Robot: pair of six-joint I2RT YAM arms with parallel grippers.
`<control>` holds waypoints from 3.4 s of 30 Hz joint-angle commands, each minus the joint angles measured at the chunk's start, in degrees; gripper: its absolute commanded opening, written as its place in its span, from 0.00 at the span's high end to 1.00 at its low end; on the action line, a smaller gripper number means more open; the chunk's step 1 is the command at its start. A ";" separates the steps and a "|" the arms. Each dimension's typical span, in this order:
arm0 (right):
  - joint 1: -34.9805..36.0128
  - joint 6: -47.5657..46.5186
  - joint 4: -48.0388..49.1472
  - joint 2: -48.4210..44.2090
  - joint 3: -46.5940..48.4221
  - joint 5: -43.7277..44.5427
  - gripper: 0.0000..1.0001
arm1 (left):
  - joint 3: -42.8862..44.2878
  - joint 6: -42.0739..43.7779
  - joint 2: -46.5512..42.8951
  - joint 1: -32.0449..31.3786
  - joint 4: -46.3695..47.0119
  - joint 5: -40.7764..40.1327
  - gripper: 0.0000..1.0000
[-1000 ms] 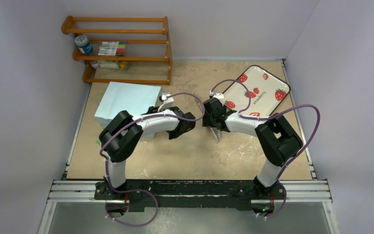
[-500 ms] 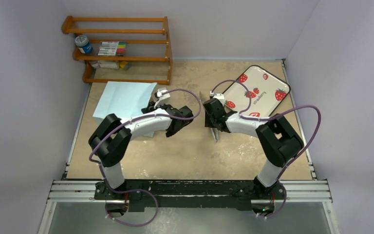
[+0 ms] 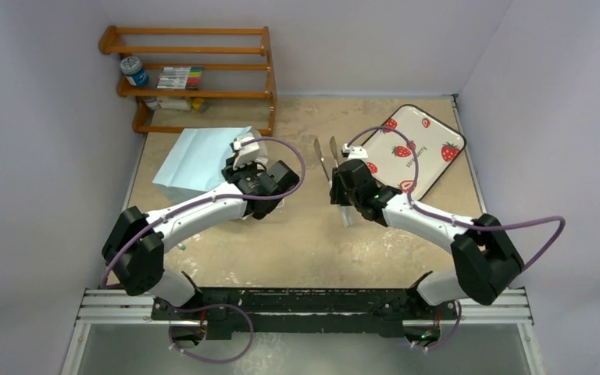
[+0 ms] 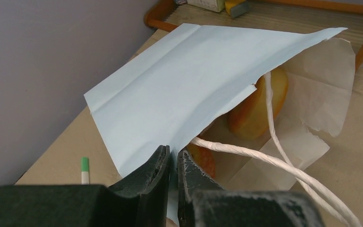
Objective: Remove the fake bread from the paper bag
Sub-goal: Adjust the paper bag at the center of the board, then take out the fake bread from the paper bag.
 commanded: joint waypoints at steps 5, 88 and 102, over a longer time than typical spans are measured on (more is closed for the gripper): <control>6.99 1.90 -4.30 -9.02 0.83 -1.02 0.71 | -0.76 6.70 -2.52 0.09 6.92 1.54 0.96; 16.55 13.23 12.79 12.41 9.40 -10.53 0.58 | 6.37 1.08 -2.78 -1.95 1.70 6.94 0.99; 16.55 13.61 12.13 12.89 10.84 -11.89 0.58 | 5.55 2.28 -3.56 -1.82 1.87 9.63 0.99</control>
